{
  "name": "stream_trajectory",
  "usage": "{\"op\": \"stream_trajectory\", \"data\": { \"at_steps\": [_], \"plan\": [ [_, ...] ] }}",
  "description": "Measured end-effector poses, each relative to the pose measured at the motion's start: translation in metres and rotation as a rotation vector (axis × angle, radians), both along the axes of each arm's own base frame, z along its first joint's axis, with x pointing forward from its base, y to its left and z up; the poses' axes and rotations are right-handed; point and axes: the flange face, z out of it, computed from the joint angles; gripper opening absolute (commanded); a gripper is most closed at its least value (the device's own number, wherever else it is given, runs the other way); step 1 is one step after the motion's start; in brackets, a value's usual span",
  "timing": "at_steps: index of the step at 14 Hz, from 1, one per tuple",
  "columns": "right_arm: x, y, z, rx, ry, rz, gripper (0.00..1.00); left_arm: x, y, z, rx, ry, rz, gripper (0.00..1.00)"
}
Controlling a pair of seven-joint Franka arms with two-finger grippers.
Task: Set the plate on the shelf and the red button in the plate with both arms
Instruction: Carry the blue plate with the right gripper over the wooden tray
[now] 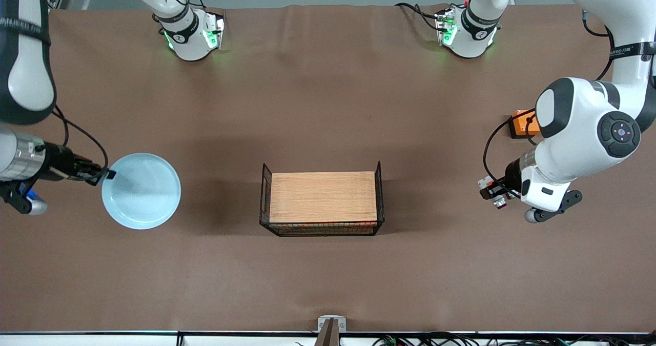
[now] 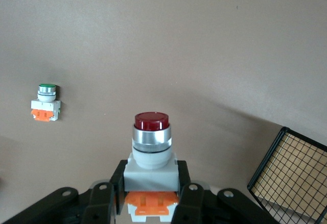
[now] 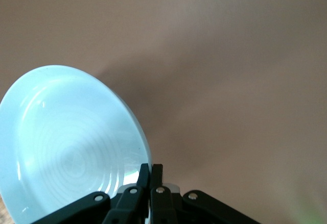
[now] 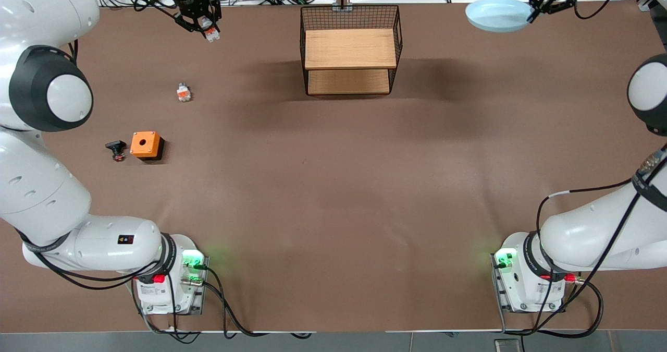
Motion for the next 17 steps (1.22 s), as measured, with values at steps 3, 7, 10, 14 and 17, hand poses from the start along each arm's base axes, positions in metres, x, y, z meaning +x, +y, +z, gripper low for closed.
{"op": "stream_trajectory", "data": {
  "at_steps": [3, 7, 10, 14, 17],
  "plan": [
    [-0.025, 0.064, 0.049, -0.01, 0.036, -0.196, 0.0, 0.0, 0.0, 0.0, 0.0, 0.0, 0.0, 0.34],
    [-0.056, 0.16, 0.082, -0.027, 0.078, -0.412, 0.0, 0.0, 0.0, 0.0, 0.0, 0.0, 0.001, 0.34],
    [-0.077, 0.243, 0.086, -0.035, 0.079, -0.529, 0.0, 0.0, 0.0, 0.0, 0.0, 0.0, 0.001, 0.34],
    [-0.1, 0.314, 0.087, -0.046, 0.039, -0.666, 0.0, 0.0, 0.0, 0.0, 0.0, 0.0, 0.001, 0.34],
    [-0.114, 0.365, 0.068, -0.083, -0.006, -0.751, 0.0, 0.0, 0.0, 0.0, 0.0, 0.0, 0.001, 0.34]
  ]
}}
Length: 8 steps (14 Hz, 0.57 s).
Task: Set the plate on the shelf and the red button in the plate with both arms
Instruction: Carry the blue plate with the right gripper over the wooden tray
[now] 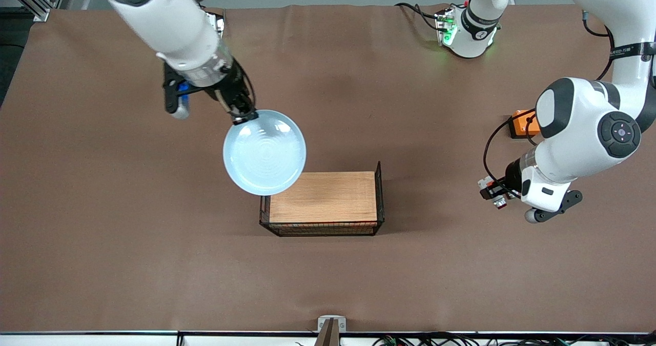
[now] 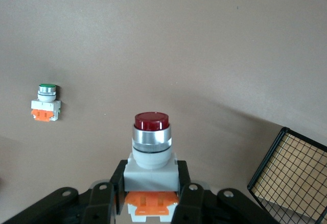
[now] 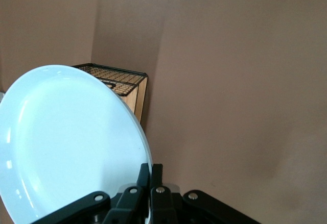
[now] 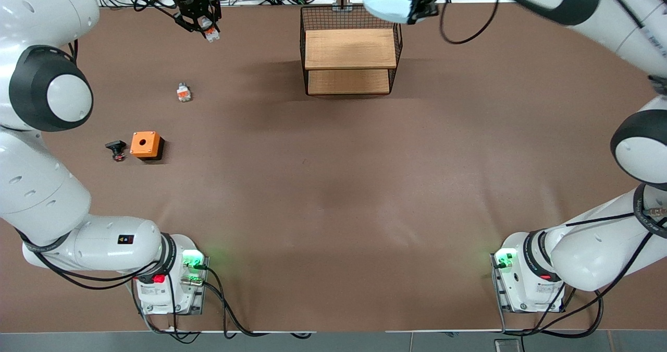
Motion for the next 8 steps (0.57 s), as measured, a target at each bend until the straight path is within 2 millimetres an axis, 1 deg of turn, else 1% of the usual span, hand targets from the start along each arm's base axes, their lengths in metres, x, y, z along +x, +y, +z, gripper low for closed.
{"op": "stream_trajectory", "data": {
  "at_steps": [3, 6, 8],
  "plan": [
    [-0.005, 0.042, -0.041, -0.042, 0.005, -0.065, 0.0, 0.0, 0.0, 0.0, 0.0, 0.0, 0.0, 0.34],
    [-0.004, 0.068, -0.08, -0.09, 0.018, -0.119, 0.0, 0.0, 0.001, 0.0, 0.0, 0.001, 0.001, 0.34],
    [0.004, 0.085, -0.097, -0.107, 0.014, -0.158, 0.0, 0.0, 0.001, -0.001, 0.0, 0.001, 0.002, 0.34]
  ]
}}
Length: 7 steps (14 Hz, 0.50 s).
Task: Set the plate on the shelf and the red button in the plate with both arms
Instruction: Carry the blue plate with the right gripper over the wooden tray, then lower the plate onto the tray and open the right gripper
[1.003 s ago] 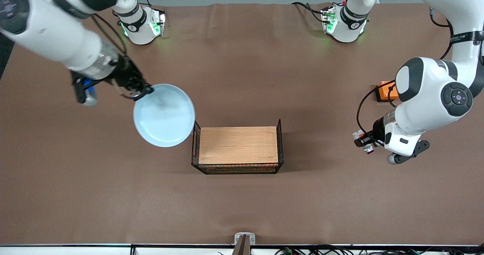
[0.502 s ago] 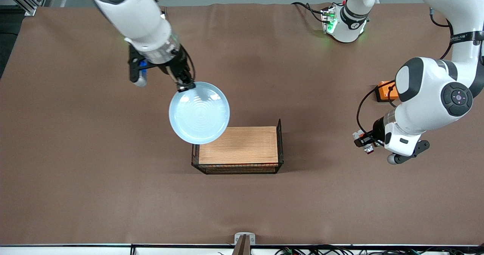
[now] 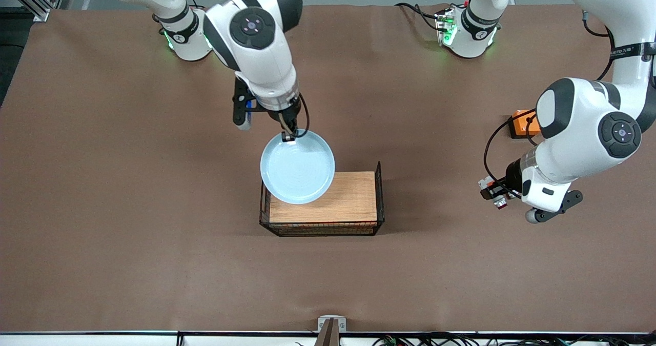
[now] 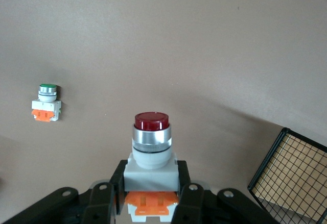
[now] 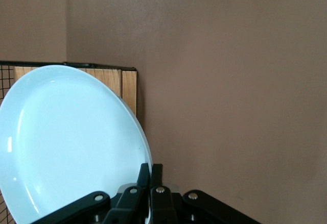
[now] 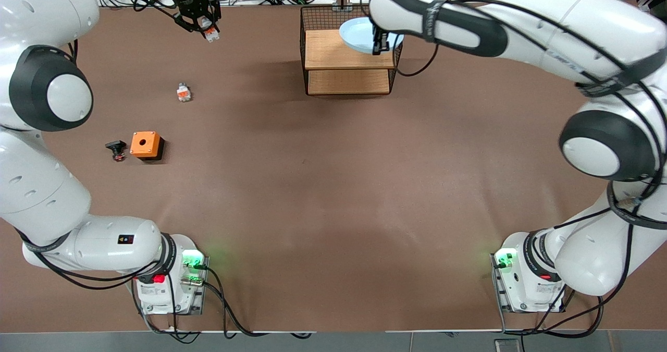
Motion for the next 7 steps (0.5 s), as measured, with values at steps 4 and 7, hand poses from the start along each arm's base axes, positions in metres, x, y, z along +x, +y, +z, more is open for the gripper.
{"op": "stream_trajectory", "data": {
  "at_steps": [4, 7],
  "plan": [
    [0.016, 0.032, -0.036, -0.013, -0.03, -0.061, 0.0, 0.0, 0.001, 0.0, 0.0, 0.0, 0.001, 0.34],
    [0.014, 0.051, -0.054, -0.016, -0.043, -0.08, 0.0, 0.0, 0.001, -0.001, 0.0, 0.001, 0.002, 0.34]
  ]
}}
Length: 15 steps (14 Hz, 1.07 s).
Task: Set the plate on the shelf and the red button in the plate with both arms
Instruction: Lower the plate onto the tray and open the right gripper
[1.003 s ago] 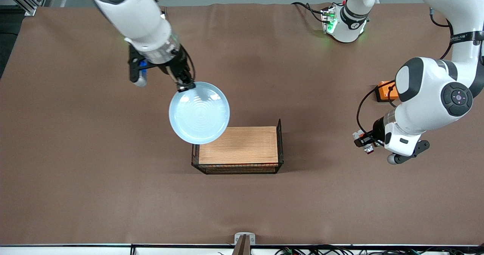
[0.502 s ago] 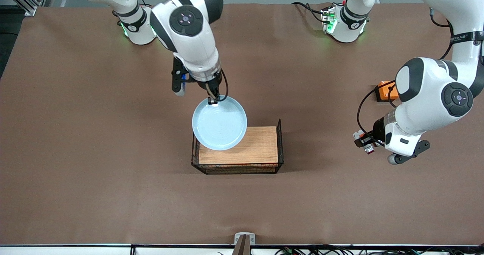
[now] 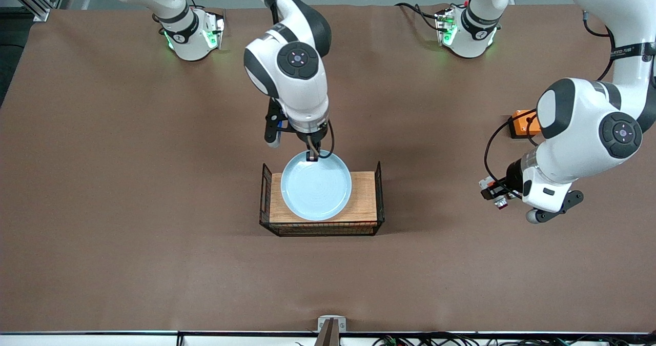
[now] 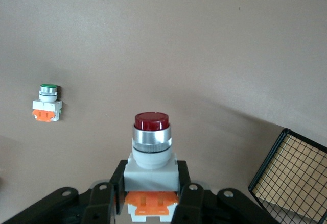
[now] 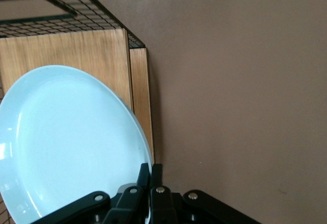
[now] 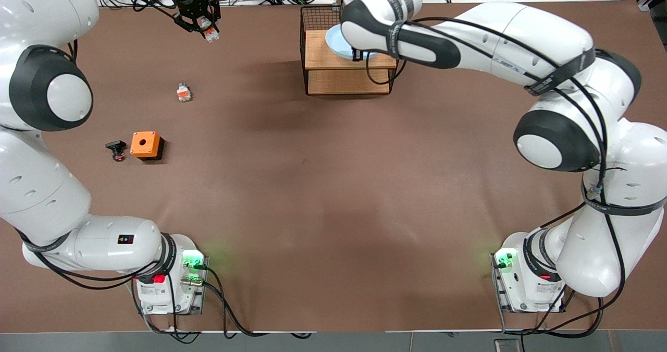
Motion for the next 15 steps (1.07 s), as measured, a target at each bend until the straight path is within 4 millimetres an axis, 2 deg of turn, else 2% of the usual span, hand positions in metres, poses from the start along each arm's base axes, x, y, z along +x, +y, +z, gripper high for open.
{"op": "stream_trajectory", "data": {
  "at_steps": [5, 10, 12, 13, 14, 15],
  "plan": [
    [0.005, 0.005, -0.001, -0.006, -0.02, -0.011, 0.0, 0.0, 0.0, -0.001, 0.0, 0.001, 0.0, 0.34],
    [0.008, 0.008, -0.019, -0.033, -0.02, -0.005, 0.02, 0.0, 0.0, -0.002, -0.001, 0.004, 0.001, 0.34],
    [0.008, 0.009, -0.019, -0.034, -0.022, -0.004, 0.14, 0.0, 0.0, -0.003, -0.001, 0.005, 0.001, 0.34],
    [0.008, 0.009, -0.018, -0.034, -0.025, -0.004, 0.27, 0.0, 0.0, -0.003, -0.001, 0.005, 0.001, 0.34],
    [0.009, 0.009, -0.017, -0.037, -0.03, -0.002, 0.48, 0.0, 0.0, -0.003, -0.001, 0.005, 0.001, 0.34],
    [0.01, 0.008, -0.016, -0.047, -0.042, 0.004, 0.63, 0.0, 0.0, -0.003, -0.002, 0.005, 0.001, 0.34]
  ]
}}
